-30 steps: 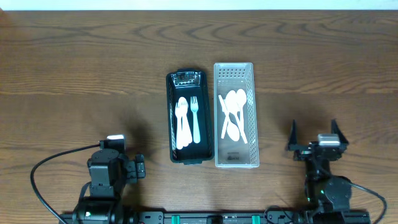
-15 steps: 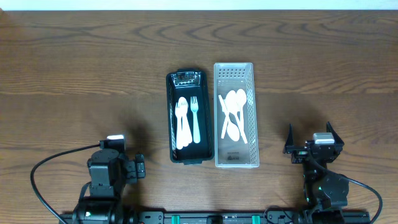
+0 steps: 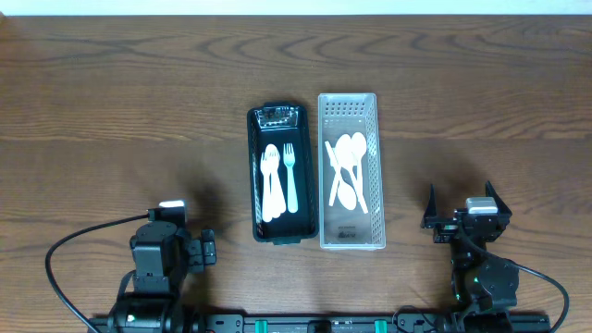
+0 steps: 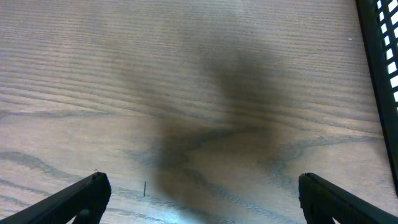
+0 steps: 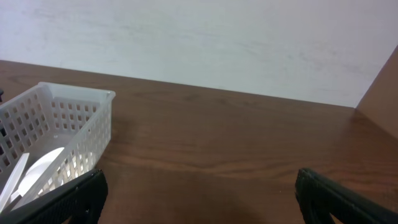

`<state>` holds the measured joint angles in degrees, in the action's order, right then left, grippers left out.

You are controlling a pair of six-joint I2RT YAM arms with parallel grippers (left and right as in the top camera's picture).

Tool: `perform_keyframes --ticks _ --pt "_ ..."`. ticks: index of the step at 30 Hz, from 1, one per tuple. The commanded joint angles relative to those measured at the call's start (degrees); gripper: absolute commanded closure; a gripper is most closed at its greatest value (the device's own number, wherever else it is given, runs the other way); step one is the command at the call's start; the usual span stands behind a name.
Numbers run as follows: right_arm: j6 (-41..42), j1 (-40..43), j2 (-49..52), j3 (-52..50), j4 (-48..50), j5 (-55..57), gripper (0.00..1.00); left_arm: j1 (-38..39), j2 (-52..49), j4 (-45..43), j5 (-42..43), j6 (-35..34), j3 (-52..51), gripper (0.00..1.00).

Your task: Pack container

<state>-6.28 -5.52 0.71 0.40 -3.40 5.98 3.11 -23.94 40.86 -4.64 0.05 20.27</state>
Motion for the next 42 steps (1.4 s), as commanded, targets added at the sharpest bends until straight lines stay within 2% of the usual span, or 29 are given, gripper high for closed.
perform_keyframes --ticks 1,6,12,14,19,24,27,31,34,42 --pt "0.9 0.3 -0.3 -0.1 -0.3 -0.6 0.01 0.2 0.1 0.1 0.2 0.5 0.1 0.02" --pt "0.9 0.3 -0.3 -0.1 -0.3 -0.6 0.01 0.0 1.6 0.5 -2.1 0.5 0.1 0.02" --pt "0.9 0.3 -0.3 -0.1 -0.3 -0.6 0.01 0.0 14.6 1.5 0.5 0.5 0.0 0.02" --pt "0.9 0.3 -0.3 -0.1 -0.3 -0.6 0.01 0.1 18.6 -1.0 0.7 0.2 -0.6 0.02" --pt "0.9 0.3 -0.3 -0.1 -0.3 -0.6 0.01 0.1 23.5 -18.6 0.9 0.1 -6.9 0.02" --pt "0.9 0.3 -0.3 -0.1 -0.3 -0.6 0.01 0.1 23.8 -38.4 0.9 0.1 -15.6 0.02" --pt "0.9 0.3 -0.3 -0.1 -0.3 -0.6 0.01 0.1 23.8 -47.3 0.9 0.1 -20.0 0.02" --pt "0.9 0.3 -0.3 -0.1 -0.3 -0.6 0.01 0.2 23.8 -43.8 1.2 0.3 -20.0 0.02" --pt "0.9 0.3 -0.3 -0.1 -0.3 -0.6 0.01 0.2 23.8 -36.0 1.5 0.2 -20.0 0.02" --pt "0.9 0.3 -0.3 -0.1 -0.3 -0.6 0.01 0.2 23.3 -36.6 3.1 0.1 -20.0 0.02"
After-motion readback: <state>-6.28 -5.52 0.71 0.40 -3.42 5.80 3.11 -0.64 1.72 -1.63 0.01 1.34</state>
